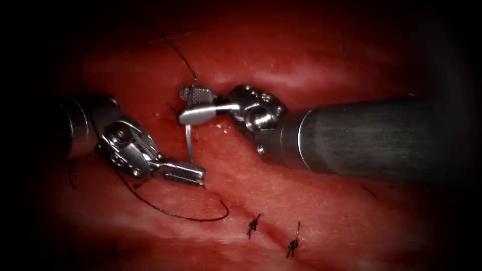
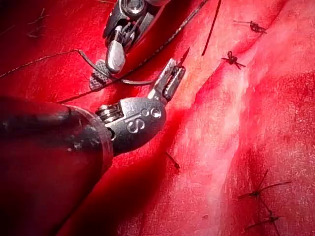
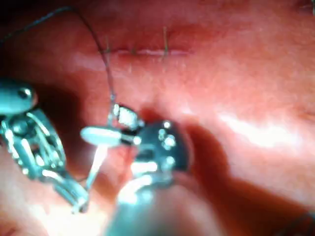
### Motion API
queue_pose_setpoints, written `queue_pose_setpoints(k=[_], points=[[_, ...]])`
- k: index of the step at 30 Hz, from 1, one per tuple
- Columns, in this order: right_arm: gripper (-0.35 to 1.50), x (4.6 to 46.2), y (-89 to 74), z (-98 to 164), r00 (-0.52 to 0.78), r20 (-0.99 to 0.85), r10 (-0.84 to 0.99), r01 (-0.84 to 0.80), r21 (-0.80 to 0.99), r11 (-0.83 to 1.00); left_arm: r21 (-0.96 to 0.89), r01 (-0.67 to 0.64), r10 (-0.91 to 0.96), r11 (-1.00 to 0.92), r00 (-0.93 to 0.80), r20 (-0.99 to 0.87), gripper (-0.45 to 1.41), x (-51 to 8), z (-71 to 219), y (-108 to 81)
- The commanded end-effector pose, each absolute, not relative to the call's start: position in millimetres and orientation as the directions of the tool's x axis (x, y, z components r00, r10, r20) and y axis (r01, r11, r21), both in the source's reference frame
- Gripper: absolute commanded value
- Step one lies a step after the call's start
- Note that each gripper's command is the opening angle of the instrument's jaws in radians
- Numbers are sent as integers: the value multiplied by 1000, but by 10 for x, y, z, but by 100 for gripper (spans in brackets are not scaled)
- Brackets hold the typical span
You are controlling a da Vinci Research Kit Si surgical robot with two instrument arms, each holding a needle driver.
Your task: Wound Closure
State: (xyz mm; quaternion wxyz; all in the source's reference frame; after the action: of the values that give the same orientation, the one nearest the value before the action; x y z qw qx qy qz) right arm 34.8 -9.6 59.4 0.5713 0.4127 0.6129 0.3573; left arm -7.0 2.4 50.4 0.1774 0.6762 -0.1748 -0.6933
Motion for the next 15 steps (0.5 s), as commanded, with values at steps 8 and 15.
queue_pose_setpoints(k=[8, 15], points=[[74, 355, -105, 595, 0, -367, 930, 104, 925, 365, 485, 9, -485, -874, -19, -874, -45, -77, 508, 25], [69, 357, -105, 593, 0, -366, 930, 106, 925, 364, 490, 9, -490, -872, -13, -872, -45, -80, 504, 24]])
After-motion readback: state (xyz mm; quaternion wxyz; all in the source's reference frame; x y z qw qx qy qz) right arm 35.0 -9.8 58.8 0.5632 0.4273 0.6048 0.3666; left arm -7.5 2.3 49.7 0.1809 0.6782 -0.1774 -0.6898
